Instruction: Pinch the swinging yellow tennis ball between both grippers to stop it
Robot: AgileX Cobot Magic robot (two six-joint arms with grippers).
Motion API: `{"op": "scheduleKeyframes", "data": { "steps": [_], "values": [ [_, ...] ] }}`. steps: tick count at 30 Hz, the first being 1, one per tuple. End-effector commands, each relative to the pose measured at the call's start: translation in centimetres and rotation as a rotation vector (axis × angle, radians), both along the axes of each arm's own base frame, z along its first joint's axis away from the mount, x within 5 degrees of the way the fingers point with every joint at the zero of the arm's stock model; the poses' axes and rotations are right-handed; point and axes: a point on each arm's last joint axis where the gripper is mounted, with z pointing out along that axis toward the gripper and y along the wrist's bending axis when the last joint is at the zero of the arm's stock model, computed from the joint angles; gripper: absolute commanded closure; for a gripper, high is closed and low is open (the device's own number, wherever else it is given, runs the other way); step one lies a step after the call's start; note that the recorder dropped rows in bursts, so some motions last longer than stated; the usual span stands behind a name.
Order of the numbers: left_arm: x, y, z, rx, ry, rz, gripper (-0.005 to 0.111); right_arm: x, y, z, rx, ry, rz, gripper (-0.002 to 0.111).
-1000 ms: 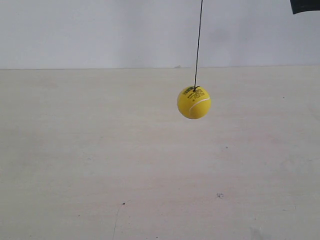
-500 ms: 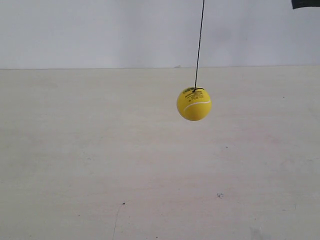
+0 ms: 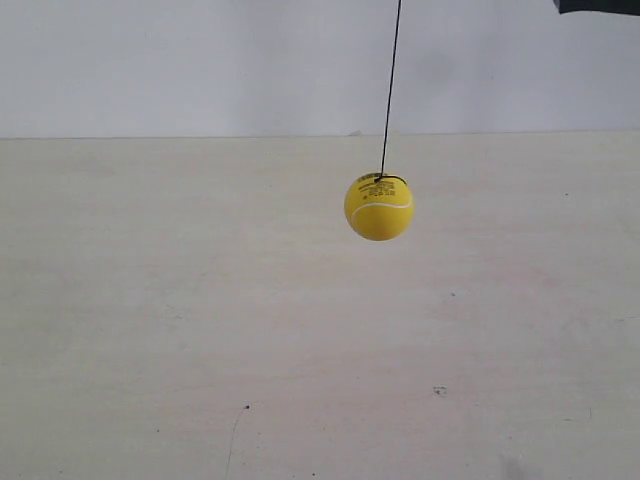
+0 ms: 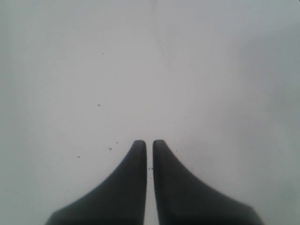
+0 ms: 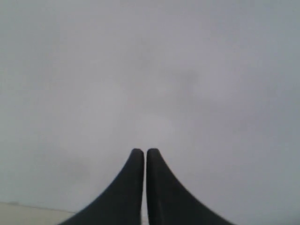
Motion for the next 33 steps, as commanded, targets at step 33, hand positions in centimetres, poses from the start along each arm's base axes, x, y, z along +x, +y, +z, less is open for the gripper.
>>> {"op": "scheduleKeyframes", "data": {
  "steps": [33],
  "values": [
    [0.1,0.0,-0.3,-0.018,0.015,-0.012,0.102,-8.8,-5.7,-0.7,0.086,0.091,0.242,0.108]
  ]
}}
